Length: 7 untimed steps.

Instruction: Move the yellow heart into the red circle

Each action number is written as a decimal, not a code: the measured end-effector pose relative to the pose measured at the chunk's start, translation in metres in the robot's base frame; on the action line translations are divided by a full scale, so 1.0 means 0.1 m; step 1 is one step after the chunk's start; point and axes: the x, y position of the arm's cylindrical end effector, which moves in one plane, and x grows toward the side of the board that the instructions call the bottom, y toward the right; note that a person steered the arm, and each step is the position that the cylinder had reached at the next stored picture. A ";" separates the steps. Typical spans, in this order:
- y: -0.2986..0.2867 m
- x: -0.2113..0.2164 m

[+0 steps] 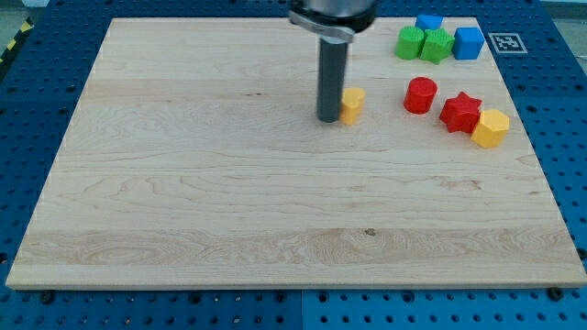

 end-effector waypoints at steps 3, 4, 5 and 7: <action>0.16 -0.26; 0.23 -0.37; 0.44 -0.24; 0.74 -0.18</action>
